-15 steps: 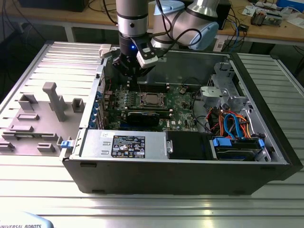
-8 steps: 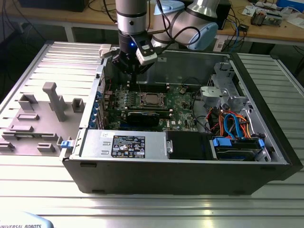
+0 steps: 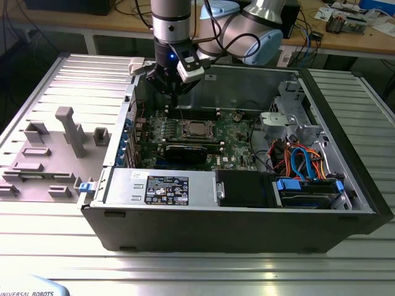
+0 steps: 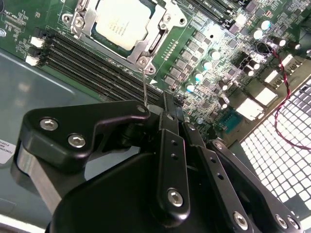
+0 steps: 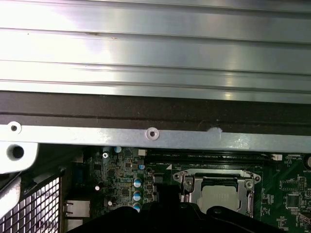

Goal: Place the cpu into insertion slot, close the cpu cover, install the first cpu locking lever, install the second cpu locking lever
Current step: 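Install the first cpu locking lever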

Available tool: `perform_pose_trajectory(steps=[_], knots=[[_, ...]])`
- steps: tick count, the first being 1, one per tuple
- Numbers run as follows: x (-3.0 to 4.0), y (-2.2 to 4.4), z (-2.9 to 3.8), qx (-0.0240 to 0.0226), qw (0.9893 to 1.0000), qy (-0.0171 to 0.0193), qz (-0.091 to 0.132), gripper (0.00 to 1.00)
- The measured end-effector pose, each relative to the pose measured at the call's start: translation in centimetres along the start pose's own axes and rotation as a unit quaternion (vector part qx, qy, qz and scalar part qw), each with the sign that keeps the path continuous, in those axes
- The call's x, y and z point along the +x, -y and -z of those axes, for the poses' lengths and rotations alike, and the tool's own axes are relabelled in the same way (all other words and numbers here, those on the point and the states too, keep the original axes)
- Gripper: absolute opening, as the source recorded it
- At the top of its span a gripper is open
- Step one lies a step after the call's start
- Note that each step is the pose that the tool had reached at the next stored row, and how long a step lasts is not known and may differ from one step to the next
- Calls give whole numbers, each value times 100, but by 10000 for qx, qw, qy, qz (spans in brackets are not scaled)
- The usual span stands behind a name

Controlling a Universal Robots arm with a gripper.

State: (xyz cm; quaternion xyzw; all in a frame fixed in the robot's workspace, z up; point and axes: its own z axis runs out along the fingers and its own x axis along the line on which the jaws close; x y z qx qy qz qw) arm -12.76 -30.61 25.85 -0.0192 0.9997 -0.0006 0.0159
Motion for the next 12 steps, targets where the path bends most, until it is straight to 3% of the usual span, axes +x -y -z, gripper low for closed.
perform_pose_trajectory(steps=[8,12], knots=[[-55,3,-2,0,10000,0,1,11],[-117,5,-4,0,10000,0,1,11]])
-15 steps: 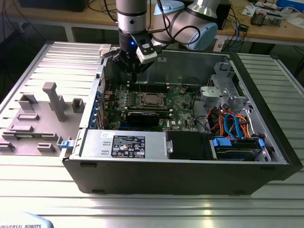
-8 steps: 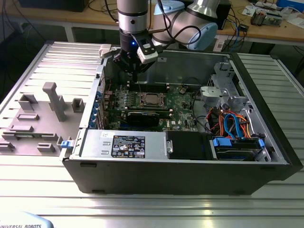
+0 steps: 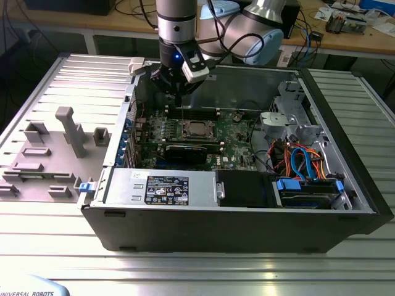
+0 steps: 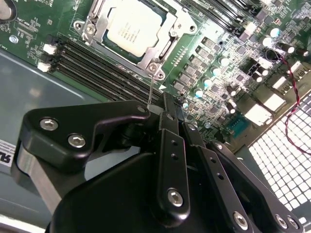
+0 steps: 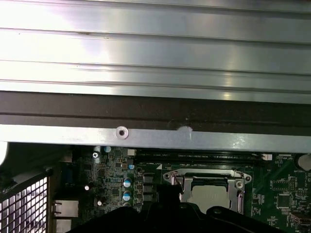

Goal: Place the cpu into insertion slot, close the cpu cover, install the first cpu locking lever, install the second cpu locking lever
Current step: 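Install the first cpu locking lever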

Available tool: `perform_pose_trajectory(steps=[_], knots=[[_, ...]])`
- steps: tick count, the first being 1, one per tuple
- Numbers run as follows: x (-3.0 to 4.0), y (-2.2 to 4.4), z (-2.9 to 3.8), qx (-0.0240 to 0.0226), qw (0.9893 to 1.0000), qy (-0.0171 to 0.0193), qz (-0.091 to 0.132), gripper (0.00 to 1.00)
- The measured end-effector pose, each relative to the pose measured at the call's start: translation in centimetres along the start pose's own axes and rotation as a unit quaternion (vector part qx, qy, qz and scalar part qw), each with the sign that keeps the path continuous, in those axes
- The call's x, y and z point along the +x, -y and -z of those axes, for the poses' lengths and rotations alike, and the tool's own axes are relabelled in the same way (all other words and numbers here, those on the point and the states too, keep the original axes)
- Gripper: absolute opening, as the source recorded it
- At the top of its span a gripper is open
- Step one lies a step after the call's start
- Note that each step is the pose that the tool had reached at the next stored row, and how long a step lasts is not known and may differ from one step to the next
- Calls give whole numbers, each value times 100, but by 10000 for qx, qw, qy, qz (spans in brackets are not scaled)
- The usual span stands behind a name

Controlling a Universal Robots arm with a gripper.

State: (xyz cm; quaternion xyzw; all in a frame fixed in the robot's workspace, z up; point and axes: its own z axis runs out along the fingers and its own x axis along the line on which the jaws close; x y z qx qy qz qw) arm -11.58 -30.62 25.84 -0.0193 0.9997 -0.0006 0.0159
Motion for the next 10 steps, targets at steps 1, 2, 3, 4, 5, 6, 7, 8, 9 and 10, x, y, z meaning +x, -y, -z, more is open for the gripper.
perform_pose_trajectory(steps=[1,2,3,4,5,6,7,8,9,10], knots=[[-35,1,-3,0,10000,0,0,11],[-86,3,-6,0,10000,0,0,11],[-95,4,-7,0,10000,1,0,11],[-97,4,-7,0,10000,0,0,11],[-100,4,-7,0,10000,0,0,11],[-102,4,-7,0,10000,0,0,11],[-104,4,-7,0,10000,0,-1,11],[-104,4,-8,0,10000,0,-1,11],[-105,4,-8,0,10000,0,-1,11],[-109,6,-9,-34,10000,2,0,11]])
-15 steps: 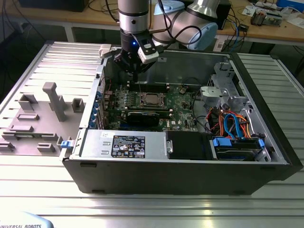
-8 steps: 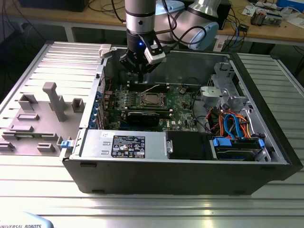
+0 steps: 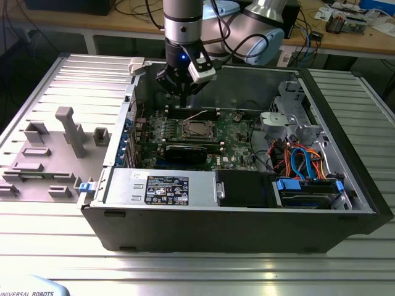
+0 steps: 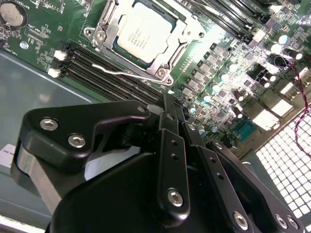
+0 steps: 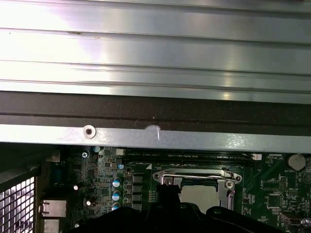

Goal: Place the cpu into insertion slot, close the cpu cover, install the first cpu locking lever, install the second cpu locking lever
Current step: 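Install the first cpu locking lever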

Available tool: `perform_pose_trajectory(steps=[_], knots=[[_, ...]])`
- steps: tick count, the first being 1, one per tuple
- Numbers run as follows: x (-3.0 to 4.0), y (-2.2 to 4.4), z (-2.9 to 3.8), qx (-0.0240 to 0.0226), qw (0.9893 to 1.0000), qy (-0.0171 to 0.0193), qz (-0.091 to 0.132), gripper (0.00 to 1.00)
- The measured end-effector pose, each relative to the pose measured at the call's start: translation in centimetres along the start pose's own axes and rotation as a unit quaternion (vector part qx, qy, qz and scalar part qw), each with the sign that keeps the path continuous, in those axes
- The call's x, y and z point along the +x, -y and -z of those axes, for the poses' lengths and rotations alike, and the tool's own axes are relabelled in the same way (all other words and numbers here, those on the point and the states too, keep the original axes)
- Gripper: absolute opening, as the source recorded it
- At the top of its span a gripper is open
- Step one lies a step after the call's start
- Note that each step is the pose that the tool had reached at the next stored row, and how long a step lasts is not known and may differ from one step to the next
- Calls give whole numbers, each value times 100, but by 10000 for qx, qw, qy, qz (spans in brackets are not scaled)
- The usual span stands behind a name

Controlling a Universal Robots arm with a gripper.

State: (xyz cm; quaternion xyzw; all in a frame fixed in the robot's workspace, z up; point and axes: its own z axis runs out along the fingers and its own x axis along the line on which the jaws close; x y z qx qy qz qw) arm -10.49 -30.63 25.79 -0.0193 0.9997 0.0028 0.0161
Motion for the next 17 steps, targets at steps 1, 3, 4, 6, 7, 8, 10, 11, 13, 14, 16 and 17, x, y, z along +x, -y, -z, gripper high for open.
perform_pose_trajectory(steps=[1,3,4,6,7,8,10,11,13,14,16,17], knots=[[-2,6,0,-69,10000,2,-3,11],[-9,16,-5,-203,9998,8,-24,11],[-9,18,-9,-220,9997,9,-50,11],[-12,25,-19,-240,9997,12,-97,11],[-14,28,-26,-242,9996,12,-118,11],[-19,29,-35,-241,9996,12,-139,11],[-37,30,-51,-240,9996,12,-162,11],[-40,30,-54,-239,9996,12,-165,11],[-41,31,-54,-239,9996,13,-165,11],[-41,31,-55,-239,9996,13,-164,11],[-41,31,-55,-238,9996,13,-165,11],[-41,31,-55,-238,9996,13,-165,11]])
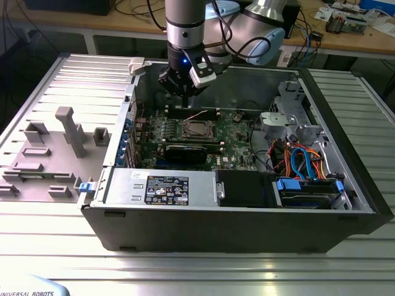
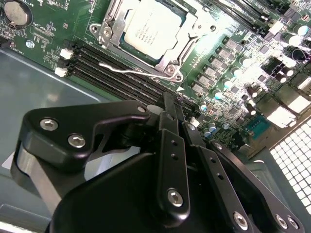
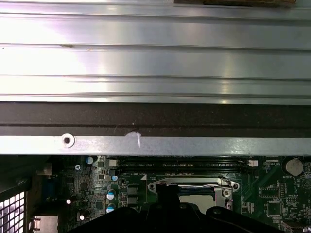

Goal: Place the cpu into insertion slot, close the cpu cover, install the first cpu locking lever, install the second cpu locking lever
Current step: 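Install the first cpu locking lever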

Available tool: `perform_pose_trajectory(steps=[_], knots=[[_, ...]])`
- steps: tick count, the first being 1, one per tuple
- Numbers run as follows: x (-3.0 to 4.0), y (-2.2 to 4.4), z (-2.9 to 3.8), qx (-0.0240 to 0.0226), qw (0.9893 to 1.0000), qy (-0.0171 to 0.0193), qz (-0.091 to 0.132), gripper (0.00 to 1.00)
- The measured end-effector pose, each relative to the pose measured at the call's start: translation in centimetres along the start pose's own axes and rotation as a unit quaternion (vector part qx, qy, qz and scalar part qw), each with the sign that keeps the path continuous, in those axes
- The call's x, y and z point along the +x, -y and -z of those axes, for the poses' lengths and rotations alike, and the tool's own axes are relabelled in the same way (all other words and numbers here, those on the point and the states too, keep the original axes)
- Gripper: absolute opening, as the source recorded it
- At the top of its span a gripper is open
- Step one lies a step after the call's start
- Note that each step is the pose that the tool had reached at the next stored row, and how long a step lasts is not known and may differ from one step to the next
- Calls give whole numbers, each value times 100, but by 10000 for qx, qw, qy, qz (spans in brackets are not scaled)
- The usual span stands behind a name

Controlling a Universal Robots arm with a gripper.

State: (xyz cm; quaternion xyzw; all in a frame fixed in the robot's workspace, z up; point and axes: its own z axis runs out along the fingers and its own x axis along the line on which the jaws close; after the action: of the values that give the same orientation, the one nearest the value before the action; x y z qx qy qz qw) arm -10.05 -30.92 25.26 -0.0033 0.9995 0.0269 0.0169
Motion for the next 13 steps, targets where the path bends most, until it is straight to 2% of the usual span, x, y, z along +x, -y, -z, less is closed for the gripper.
perform_pose_trajectory(steps=[8,13], knots=[[-3,0,0,0,10000,0,0,11],[-45,1,-11,0,10000,0,0,11]])
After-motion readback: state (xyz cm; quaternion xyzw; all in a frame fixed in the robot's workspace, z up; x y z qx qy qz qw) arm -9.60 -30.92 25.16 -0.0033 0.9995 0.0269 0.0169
